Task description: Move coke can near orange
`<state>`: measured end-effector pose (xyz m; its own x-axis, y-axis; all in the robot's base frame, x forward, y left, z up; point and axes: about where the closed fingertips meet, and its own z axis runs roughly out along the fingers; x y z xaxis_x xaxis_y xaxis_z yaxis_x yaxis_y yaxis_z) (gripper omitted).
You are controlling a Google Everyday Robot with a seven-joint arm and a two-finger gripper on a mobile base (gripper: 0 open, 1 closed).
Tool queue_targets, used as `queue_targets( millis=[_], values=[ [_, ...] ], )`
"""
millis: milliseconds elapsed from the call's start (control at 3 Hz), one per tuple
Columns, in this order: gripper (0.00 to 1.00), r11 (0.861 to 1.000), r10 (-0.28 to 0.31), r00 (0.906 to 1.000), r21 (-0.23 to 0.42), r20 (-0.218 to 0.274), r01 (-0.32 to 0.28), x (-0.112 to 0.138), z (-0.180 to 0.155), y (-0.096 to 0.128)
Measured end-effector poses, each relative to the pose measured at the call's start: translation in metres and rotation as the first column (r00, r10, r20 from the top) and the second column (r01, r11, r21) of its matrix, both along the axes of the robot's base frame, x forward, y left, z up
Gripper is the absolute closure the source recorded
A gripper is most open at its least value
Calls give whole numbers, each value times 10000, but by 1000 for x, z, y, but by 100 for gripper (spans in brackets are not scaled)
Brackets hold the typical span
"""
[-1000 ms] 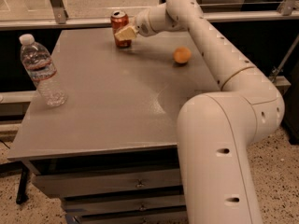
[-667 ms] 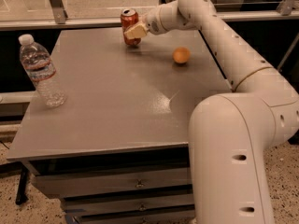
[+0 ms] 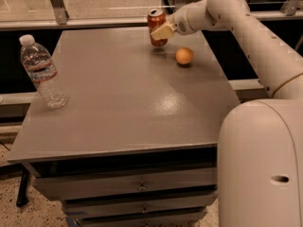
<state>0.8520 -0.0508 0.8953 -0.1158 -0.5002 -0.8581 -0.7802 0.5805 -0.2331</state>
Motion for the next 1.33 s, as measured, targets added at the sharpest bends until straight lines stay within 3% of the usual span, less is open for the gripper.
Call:
queue_targets(
  millis=[667, 1333],
  values=[
    [100, 9942, -977, 9952, -453, -4, 976, -5, -4, -61],
    [100, 9841, -1547, 9880, -879, 1, 1541, -2, -7, -105]
  ],
)
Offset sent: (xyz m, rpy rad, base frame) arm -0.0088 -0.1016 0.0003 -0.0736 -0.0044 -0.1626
